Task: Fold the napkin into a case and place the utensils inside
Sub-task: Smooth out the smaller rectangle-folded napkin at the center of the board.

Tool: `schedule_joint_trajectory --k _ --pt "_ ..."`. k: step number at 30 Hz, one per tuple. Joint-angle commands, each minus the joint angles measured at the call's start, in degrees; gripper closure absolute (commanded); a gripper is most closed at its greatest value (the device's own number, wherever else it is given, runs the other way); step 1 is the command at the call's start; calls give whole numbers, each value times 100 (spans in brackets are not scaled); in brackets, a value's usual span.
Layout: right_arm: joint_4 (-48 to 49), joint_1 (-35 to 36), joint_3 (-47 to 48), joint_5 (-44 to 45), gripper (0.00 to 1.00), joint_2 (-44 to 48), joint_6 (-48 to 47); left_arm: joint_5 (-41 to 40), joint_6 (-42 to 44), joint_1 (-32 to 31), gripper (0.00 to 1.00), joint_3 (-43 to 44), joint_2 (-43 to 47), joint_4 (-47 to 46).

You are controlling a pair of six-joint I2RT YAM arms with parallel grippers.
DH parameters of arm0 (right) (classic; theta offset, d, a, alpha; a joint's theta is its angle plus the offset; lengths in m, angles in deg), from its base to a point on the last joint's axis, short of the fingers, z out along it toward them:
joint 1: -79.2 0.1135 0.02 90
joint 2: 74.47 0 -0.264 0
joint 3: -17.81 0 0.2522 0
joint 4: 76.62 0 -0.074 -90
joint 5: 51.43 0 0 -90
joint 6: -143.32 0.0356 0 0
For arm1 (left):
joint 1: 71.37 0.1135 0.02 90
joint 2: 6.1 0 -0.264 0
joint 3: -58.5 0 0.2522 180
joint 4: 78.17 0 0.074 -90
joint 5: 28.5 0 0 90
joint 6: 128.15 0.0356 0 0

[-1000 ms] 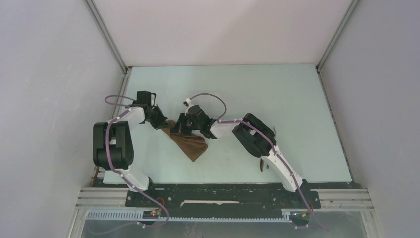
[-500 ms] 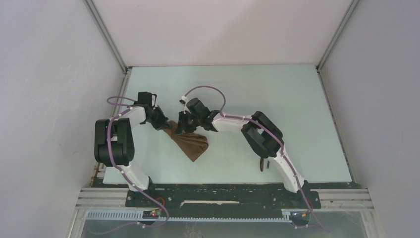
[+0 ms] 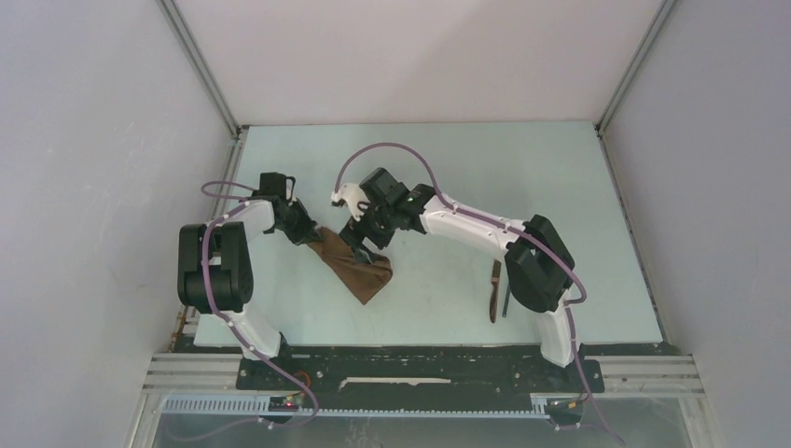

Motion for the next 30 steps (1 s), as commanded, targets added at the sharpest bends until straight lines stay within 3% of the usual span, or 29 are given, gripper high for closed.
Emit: schedule_joint_trajectory --k 1,11,15,30 --pt "-673 189 312 424 3 -120 -1161 -108 86 -42 100 59 -124 255" --pt "-1174 515 1073 514 3 -824 -1305 -91 93 -38 100 45 -88 260" --pt "-1048 651 1064 1054 11 -900 -1277 -99 106 -39 100 69 -75 282" --pt "-1025 818 1173 1587 38 -1077 -1266 -100 98 -39 100 63 -63 278"
